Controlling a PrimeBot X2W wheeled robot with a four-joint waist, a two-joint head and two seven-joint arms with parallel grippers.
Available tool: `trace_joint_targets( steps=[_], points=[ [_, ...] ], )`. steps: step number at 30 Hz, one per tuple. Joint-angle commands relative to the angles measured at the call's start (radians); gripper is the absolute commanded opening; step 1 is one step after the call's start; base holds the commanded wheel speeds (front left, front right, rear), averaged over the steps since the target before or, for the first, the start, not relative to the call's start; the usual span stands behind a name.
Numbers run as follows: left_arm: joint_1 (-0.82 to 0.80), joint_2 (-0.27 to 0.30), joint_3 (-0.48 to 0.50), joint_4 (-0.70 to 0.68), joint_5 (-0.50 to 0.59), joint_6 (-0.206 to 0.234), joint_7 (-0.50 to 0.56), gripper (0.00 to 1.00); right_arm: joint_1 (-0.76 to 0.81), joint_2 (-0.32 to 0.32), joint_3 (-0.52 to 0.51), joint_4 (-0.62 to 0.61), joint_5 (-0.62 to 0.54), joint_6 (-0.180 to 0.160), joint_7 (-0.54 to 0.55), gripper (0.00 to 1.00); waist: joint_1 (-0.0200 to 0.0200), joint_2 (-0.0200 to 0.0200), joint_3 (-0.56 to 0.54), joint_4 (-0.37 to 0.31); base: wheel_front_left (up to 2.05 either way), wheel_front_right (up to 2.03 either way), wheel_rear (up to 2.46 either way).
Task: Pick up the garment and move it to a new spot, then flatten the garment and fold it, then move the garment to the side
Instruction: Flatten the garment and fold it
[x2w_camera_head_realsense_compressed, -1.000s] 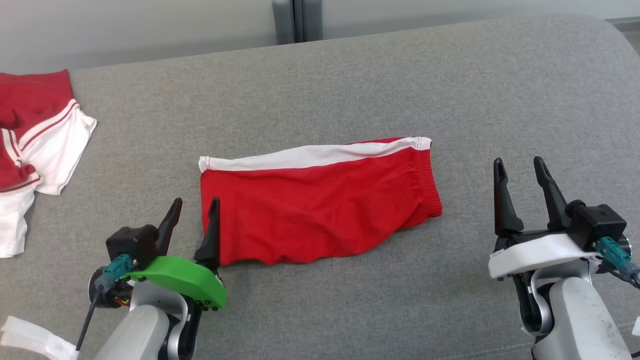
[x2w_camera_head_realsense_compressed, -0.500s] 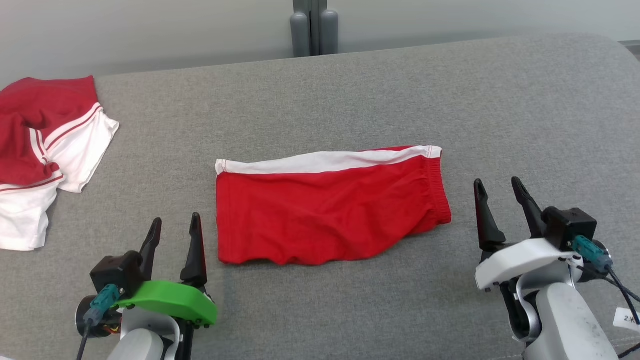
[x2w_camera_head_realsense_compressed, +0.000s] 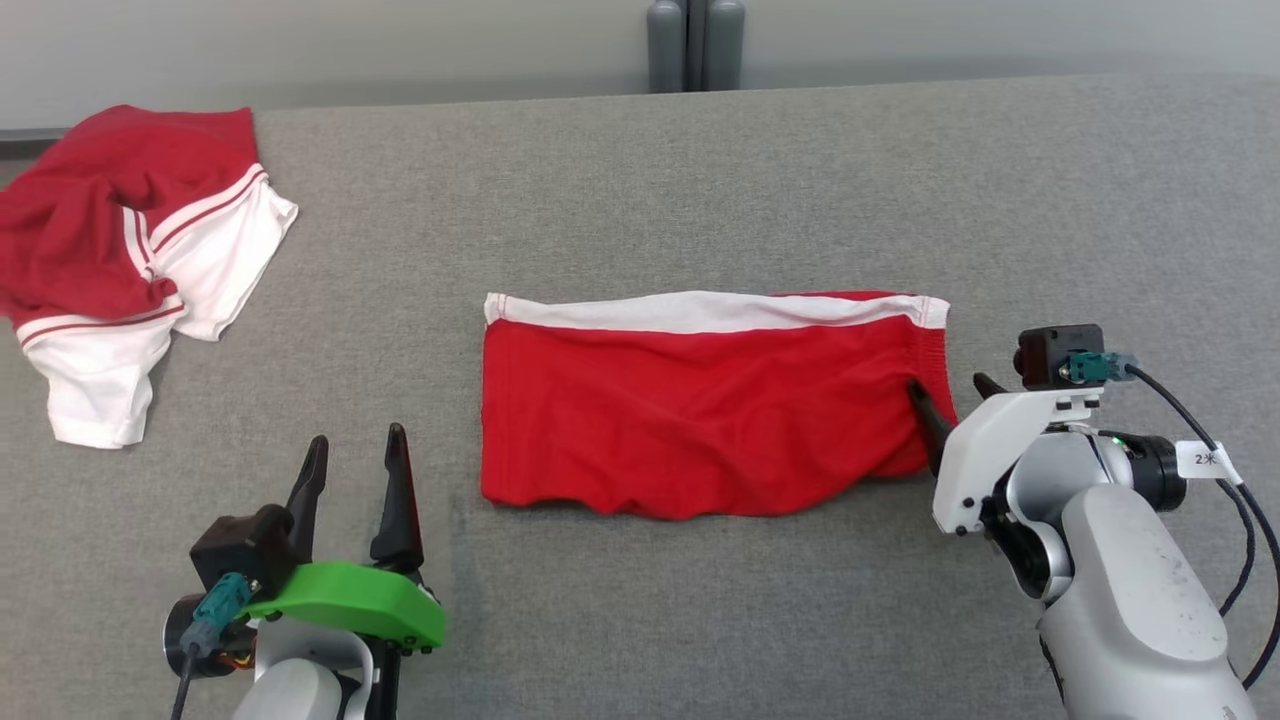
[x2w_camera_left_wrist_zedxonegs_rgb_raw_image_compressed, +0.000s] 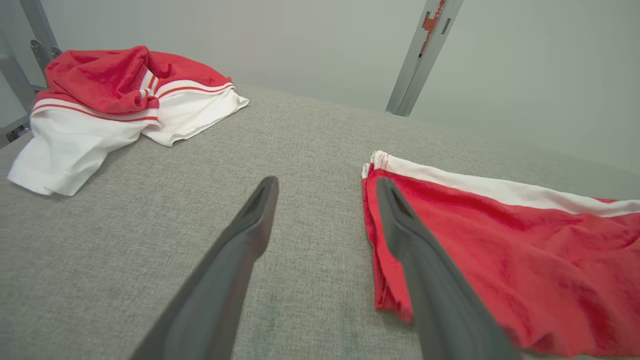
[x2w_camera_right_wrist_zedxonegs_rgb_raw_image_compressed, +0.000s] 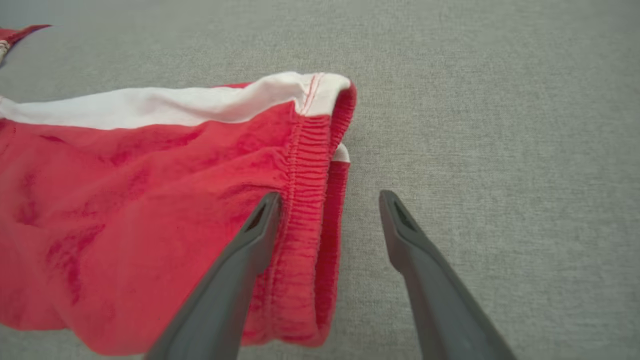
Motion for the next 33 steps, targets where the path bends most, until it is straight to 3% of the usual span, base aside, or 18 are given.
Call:
trace_joint_targets(
  steps=[1, 9, 11, 12, 13, 14, 18, 29, 33],
  points=[
    [0.004, -0.002, 0.007, 0.004, 0.006, -0.007, -0.005, 1.00, -0.011, -0.004, -0.007, 0.015, 0.000, -0.001, 0.026, 1.00, 0.0000, -0.0001, 0.004, 0.031, 0.00, 0.00, 0.00],
    [0.024, -0.012, 0.033, 0.012, 0.026, -0.016, -0.004, 1.00, -0.018, -0.010, -0.037, 0.094, 0.062, -0.001, 0.134, 1.00, 0.0000, -0.0001, 0.007, 0.070, 0.00, 0.00, 0.00],
    [0.025, -0.014, 0.038, 0.013, 0.030, -0.019, -0.005, 1.00, -0.021, -0.011, -0.039, 0.110, 0.076, -0.001, 0.142, 0.73, 0.0000, -0.0001, 0.008, 0.073, 0.00, 0.00, 0.00],
    [0.025, -0.015, 0.041, 0.013, 0.032, -0.020, -0.004, 1.00, -0.022, -0.014, -0.037, 0.117, 0.080, -0.001, 0.143, 0.47, 0.0000, -0.0001, 0.009, 0.074, 0.00, 0.00, 0.00],
    [0.025, -0.015, 0.044, 0.013, 0.033, -0.021, -0.005, 1.00, -0.024, -0.015, -0.034, 0.124, 0.085, -0.001, 0.141, 0.43, 0.0000, -0.0001, 0.009, 0.073, 0.00, 0.00, 0.00],
    [0.026, -0.015, 0.047, 0.014, 0.035, -0.022, -0.005, 1.00, -0.028, -0.017, -0.030, 0.131, 0.089, -0.001, 0.140, 0.29, 0.0000, -0.0001, 0.008, 0.072, 0.00, 0.00, 0.00],
    [0.030, -0.016, 0.052, 0.011, 0.043, -0.017, -0.004, 1.00, -0.043, -0.031, -0.011, 0.148, 0.107, -0.001, 0.141, 0.00, 0.0000, -0.0001, 0.004, 0.054, 0.00, 0.00, 0.00],
    [0.018, -0.024, 0.041, -0.008, 0.057, -0.015, -0.004, 1.00, -0.055, -0.166, -0.047, 0.092, 0.192, -0.002, 0.189, 0.00, 0.0000, -0.0001, 0.007, -0.020, 0.00, 0.00, 0.00],
    [0.016, -0.023, 0.039, -0.010, 0.057, -0.015, -0.005, 1.00, -0.036, -0.173, -0.063, 0.051, 0.239, -0.001, 0.208, 0.00, 0.0000, -0.0001, 0.012, -0.037, 0.00, 0.00, 0.00]
  ],
)
